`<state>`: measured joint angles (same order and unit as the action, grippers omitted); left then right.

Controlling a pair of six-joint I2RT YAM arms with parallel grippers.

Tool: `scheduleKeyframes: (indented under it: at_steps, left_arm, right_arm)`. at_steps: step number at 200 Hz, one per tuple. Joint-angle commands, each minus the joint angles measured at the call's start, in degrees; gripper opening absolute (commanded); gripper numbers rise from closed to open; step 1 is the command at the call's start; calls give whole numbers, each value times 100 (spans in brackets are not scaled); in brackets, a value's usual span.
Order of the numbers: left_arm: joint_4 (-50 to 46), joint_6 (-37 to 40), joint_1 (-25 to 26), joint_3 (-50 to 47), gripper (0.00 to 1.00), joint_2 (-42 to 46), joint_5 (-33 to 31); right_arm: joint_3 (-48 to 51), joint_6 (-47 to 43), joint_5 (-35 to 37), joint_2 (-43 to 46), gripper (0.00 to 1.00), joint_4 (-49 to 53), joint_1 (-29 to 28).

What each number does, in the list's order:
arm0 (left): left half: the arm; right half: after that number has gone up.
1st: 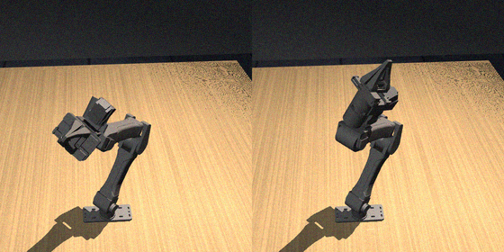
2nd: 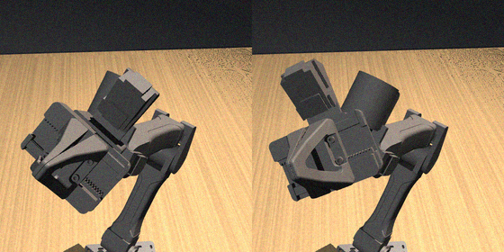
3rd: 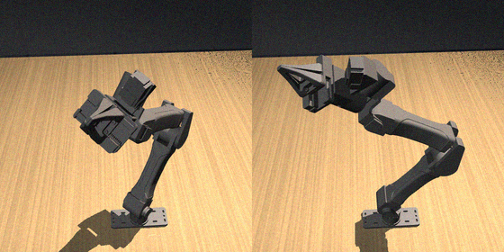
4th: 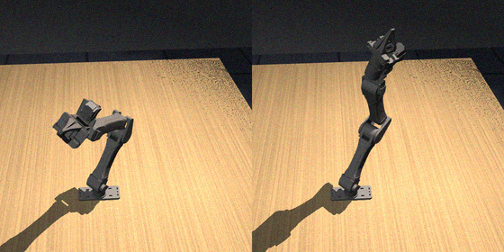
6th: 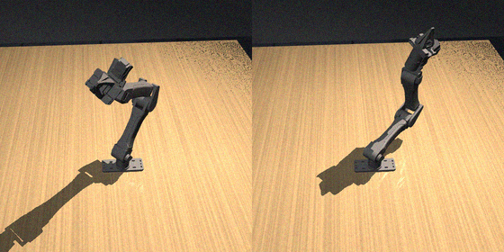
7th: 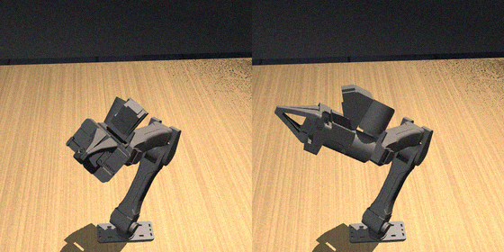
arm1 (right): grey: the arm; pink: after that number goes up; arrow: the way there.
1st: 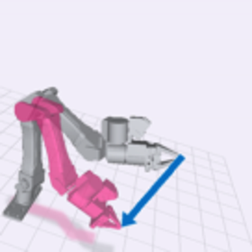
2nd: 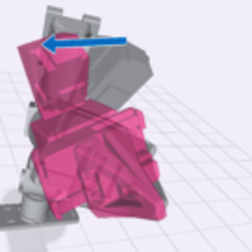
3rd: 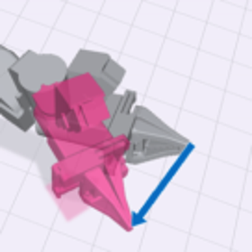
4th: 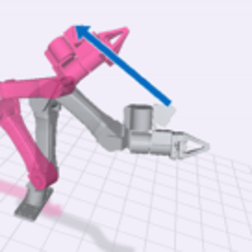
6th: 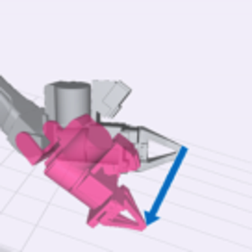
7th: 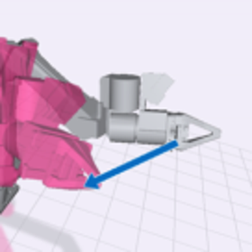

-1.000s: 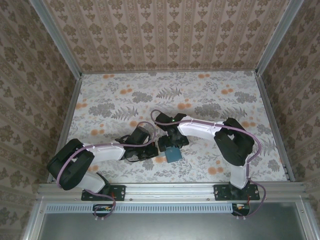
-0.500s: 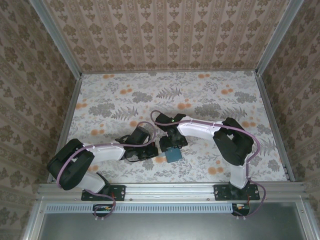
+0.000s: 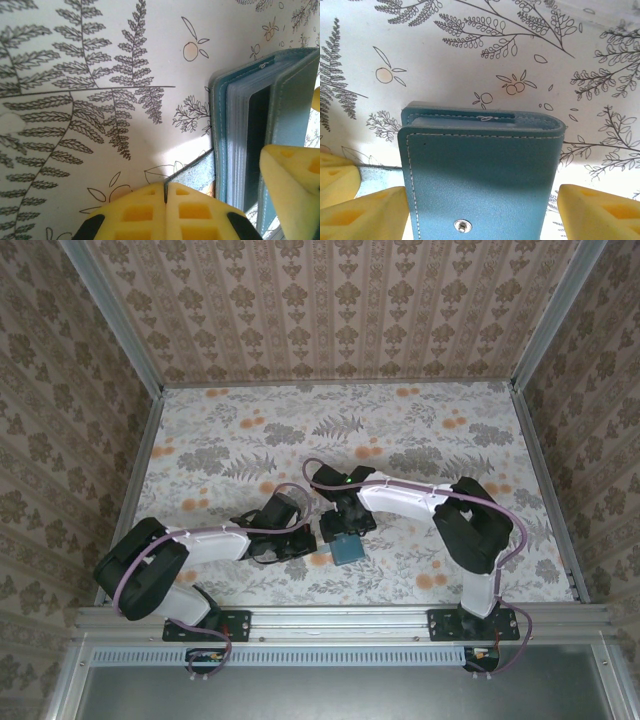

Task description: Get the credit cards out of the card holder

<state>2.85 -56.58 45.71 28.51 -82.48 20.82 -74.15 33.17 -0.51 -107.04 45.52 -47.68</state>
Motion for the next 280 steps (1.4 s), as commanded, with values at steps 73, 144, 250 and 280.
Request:
scheduleKeyframes:
  at_steps: [73,144,250,280]
  left_arm:
    - [-381,14,6,-87,4,-22,-210]
    - [-785,127,-6,30,4,203,-364]
    - [-1308,580,-339,443,4,158,-388]
    - [-1579,907,-619,717,4,28,-316]
  right_arm:
    - [-120,-160,658,460,68,748,-30]
    - [-271,-344,1207,631,47,1258,31]
    - [766,-274,308,1211,10,135,614]
    - [1024,-193,151,1288,7,-272,778]
